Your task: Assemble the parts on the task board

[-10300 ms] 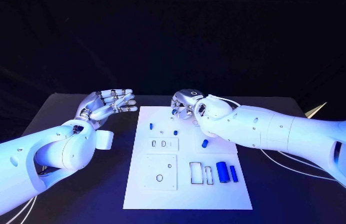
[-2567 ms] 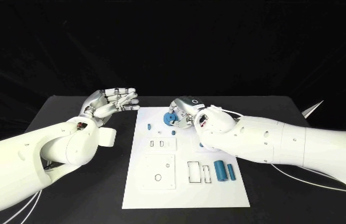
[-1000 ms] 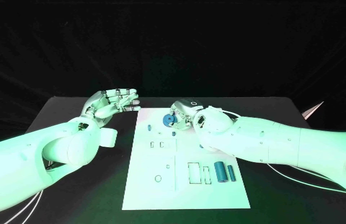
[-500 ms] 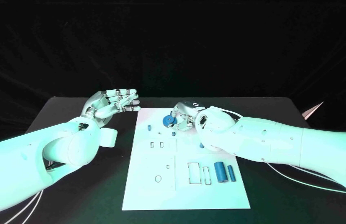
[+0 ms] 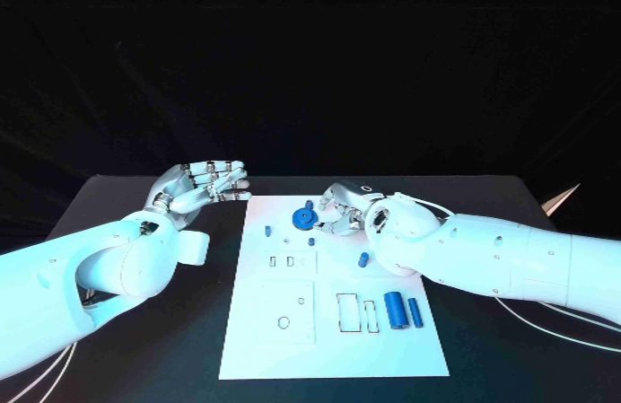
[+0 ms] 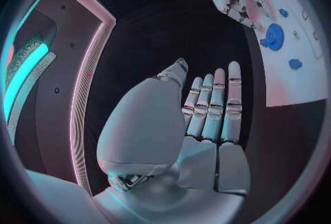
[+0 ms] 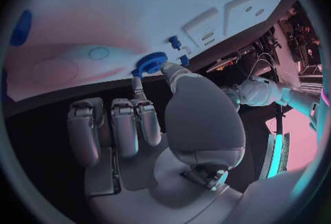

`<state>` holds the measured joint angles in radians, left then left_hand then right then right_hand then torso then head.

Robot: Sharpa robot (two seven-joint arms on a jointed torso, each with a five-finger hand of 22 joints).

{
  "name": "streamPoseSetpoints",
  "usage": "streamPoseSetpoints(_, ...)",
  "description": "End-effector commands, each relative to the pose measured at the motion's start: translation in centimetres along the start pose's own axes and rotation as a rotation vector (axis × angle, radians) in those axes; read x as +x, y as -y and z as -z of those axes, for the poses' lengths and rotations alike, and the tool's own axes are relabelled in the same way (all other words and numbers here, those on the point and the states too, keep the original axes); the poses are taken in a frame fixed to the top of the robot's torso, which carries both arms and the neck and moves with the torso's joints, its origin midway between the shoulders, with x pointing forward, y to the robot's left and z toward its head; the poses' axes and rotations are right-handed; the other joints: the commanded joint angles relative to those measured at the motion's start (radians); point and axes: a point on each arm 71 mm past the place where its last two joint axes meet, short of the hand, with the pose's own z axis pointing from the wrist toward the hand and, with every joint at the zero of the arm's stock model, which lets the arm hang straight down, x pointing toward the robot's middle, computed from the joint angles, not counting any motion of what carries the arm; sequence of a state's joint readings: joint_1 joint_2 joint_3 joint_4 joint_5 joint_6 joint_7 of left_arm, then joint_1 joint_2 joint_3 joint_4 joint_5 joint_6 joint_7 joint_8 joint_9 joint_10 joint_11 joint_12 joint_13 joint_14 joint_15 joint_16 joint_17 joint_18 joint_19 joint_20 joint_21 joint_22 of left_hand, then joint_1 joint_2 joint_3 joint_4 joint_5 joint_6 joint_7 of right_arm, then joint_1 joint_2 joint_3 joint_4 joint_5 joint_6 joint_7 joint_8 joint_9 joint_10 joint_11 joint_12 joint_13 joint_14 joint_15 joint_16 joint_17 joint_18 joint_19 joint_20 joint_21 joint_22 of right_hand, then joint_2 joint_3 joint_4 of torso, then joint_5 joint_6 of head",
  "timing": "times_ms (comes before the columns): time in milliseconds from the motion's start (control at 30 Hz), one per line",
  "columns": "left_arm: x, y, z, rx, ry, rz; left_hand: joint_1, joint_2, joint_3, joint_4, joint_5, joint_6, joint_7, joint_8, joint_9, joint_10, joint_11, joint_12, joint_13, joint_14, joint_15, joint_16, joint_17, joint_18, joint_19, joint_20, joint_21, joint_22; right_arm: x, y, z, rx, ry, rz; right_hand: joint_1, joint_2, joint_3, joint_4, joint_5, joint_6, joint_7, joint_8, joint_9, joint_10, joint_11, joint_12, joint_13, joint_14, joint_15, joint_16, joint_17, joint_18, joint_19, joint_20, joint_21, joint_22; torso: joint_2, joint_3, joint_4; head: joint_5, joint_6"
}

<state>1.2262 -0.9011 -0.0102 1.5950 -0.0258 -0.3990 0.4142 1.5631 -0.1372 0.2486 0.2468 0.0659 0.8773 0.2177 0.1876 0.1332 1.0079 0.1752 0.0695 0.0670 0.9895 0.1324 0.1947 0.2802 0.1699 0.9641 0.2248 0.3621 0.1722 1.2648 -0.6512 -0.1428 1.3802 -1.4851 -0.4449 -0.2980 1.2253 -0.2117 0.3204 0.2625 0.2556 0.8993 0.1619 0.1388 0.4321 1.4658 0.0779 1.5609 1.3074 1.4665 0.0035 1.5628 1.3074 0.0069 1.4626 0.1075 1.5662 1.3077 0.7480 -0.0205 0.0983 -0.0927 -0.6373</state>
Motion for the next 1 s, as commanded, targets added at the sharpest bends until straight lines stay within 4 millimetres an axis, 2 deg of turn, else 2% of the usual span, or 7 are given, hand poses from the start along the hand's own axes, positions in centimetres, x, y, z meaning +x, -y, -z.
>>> streamPoseSetpoints(33, 0.2, 0.1, -0.1, 0.01, -0.016, 0.008, 0.005, -0.004, -0.001, -0.007, -0.006, -0.006, 0.0, 0.003, 0.001, 0.007, 0.002, -0.004, -0.001, -0.006, 0.002, -0.005, 0.002, 0.008, -0.01, 0.0, 0.006, 0.002, -1.8, 0.8, 0.9, -0.024, 0.072, -0.085, 0.019, -0.013, -0.006, -0.012, 0.002, 0.006, 0.001, -0.007, 0.002, 0.095, 0.003, -0.001, 0.254, 0.1, 0.004, 0.003, 0.242, -0.007, 0.108, 0.005, 0.005, 0.263, -0.003, 0.002, -0.0062, -0.004, 0.01)
streamPoseSetpoints(67, 0.1, 0.1, -0.1, 0.01, -0.016, 0.008, 0.005, -0.004, -0.002, -0.007, -0.006, -0.006, 0.0, 0.003, 0.001, 0.007, 0.002, -0.004, -0.001, -0.006, 0.002, -0.005, 0.002, 0.008, -0.01, 0.0, 0.006, 0.002, -2.2, 1.2, 1.1, -0.024, 0.073, -0.101, 0.028, -0.018, -0.015, -0.014, -0.052, 0.006, 0.001, -0.009, 0.003, 0.094, 0.003, -0.003, 0.252, 0.099, 0.004, 0.002, 0.238, -0.007, 0.108, 0.005, 0.005, 0.263, -0.003, 0.0026, -0.0082, -0.005, 0.012)
streamPoseSetpoints(200, 0.1, 0.1, -0.1, 0.011, -0.016, 0.008, 0.005, -0.004, -0.002, -0.007, -0.006, -0.006, 0.0, 0.003, 0.001, 0.007, 0.002, -0.004, -0.001, -0.006, 0.002, -0.005, 0.002, 0.008, -0.01, 0.0, 0.006, 0.002, -3.9, 3.3, 2.3, -0.031, 0.058, -0.187, 0.087, -0.014, -0.017, -0.041, -0.09, 0.017, -0.002, -0.01, 0.007, 0.076, 0.001, -0.023, 0.235, 0.095, 0.001, -0.003, 0.22, -0.004, 0.103, 0.003, -0.003, 0.256, -0.006, 0.0058, -0.0161, -0.005, 0.023)
streamPoseSetpoints(400, 0.1, 0.1, -0.1, 0.01, -0.021, 0.01, 0.005, -0.004, -0.001, -0.007, -0.006, -0.006, 0.0, 0.003, 0.001, 0.007, 0.002, -0.004, -0.001, -0.007, 0.002, -0.005, 0.002, 0.008, -0.01, 0.0, 0.006, 0.002, -5.5, 7.3, 4.0, -0.028, 0.033, -0.291, 0.167, -0.013, 0.014, -0.09, -0.089, 0.026, -0.008, -0.015, 0.009, 0.06, -0.005, -0.042, 0.221, 0.096, -0.002, -0.002, 0.228, 0.001, 0.091, 0.0, -0.022, 0.24, -0.009, 0.0122, -0.0279, -0.008, 0.034)
streamPoseSetpoints(567, 0.2, 0.0, -0.1, 0.011, -0.028, 0.013, 0.005, -0.003, -0.001, -0.007, -0.006, -0.005, 0.001, 0.004, 0.001, 0.009, 0.001, -0.003, -0.001, -0.006, 0.002, -0.005, 0.003, 0.008, -0.012, 0.0, 0.006, 0.002, -6.6, 11.0, 5.1, -0.003, 0.048, -0.287, 0.189, -0.024, 0.026, -0.109, -0.09, 0.023, -0.017, -0.022, 0.007, 0.041, -0.013, -0.063, 0.204, 0.099, -0.008, 0.001, 0.239, 0.004, 0.085, -0.005, -0.031, 0.233, -0.009, 0.0163, -0.0346, -0.005, 0.033)
streamPoseSetpoints(700, 0.4, 0.0, -0.1, 0.012, -0.033, 0.016, 0.005, -0.003, -0.001, -0.007, -0.006, -0.004, 0.002, 0.004, 0.001, 0.01, 0.001, -0.003, -0.001, -0.006, 0.002, -0.005, 0.004, 0.008, -0.013, 0.0, 0.007, 0.002, -6.7, 12.8, 5.7, 0.013, 0.048, -0.268, 0.19, -0.032, 0.027, -0.115, -0.091, 0.006, -0.015, -0.034, 0.004, 0.039, -0.012, -0.066, 0.202, 0.1, -0.009, 0.003, 0.245, 0.003, 0.087, -0.007, -0.027, 0.236, -0.008, 0.0195, -0.0351, -0.012, 0.034)
streamPoseSetpoints(1000, 0.4, 0.0, 0.0, 0.012, -0.036, 0.017, 0.005, -0.003, -0.001, -0.008, -0.006, -0.003, 0.002, 0.005, 0.002, 0.012, 0.001, -0.002, -0.001, -0.006, 0.002, -0.006, 0.005, 0.008, -0.014, 0.0, 0.007, 0.003, -5.6, 14.7, 6.4, 0.037, 0.016, -0.229, 0.192, -0.038, 0.016, -0.12, -0.091, -0.014, -0.003, -0.049, 0.0, 0.037, -0.003, -0.067, 0.201, 0.102, -0.002, 0.006, 0.255, 0.001, 0.091, -0.003, -0.022, 0.24, -0.007, 0.0148, -0.0307, -0.017, 0.028)
